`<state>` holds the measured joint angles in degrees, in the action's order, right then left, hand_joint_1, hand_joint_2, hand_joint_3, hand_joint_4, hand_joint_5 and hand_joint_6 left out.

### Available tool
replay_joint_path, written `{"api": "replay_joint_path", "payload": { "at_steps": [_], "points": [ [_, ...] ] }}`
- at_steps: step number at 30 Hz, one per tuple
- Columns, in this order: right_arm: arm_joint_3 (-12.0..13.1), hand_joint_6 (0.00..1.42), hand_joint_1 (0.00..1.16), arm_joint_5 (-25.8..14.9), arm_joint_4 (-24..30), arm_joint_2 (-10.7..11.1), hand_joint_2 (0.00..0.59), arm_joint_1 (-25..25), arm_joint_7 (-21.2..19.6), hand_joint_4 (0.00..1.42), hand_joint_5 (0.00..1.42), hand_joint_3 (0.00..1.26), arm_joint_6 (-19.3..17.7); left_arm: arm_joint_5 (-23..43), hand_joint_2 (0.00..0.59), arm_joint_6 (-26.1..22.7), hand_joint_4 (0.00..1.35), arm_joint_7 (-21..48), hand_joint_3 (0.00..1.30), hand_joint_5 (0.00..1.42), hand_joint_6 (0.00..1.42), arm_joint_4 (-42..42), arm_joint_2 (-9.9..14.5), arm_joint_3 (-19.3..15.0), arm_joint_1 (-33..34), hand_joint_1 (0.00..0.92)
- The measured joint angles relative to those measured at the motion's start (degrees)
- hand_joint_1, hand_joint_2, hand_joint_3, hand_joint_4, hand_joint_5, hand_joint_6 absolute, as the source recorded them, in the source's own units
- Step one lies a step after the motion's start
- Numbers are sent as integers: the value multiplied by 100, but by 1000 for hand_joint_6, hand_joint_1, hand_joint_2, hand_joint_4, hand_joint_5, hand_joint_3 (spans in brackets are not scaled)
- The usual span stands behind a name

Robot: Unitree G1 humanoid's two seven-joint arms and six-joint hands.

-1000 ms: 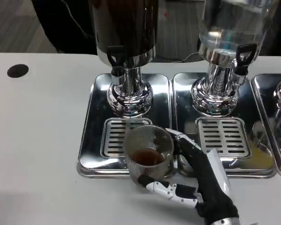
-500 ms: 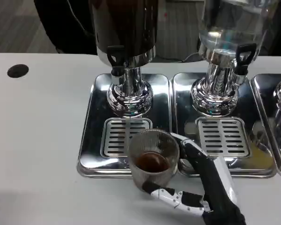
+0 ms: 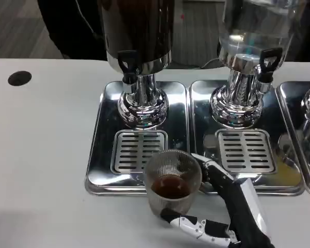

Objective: Grasp the cup under the faucet to collect the drink, then remove the cup.

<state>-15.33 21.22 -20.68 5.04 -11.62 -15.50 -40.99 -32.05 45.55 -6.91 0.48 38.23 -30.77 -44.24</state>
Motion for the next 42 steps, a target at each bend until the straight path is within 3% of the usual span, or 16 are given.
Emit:
{"api": "replay_joint_path", "payload": {
  "at_steps": [42],
  "points": [
    [316, 359, 874, 97, -1717, -56, 225, 74, -272, 398, 430, 394, -1341, 0, 19, -198, 0, 250, 0, 0, 0, -718, -138, -174, -210, 0]
  ]
}}
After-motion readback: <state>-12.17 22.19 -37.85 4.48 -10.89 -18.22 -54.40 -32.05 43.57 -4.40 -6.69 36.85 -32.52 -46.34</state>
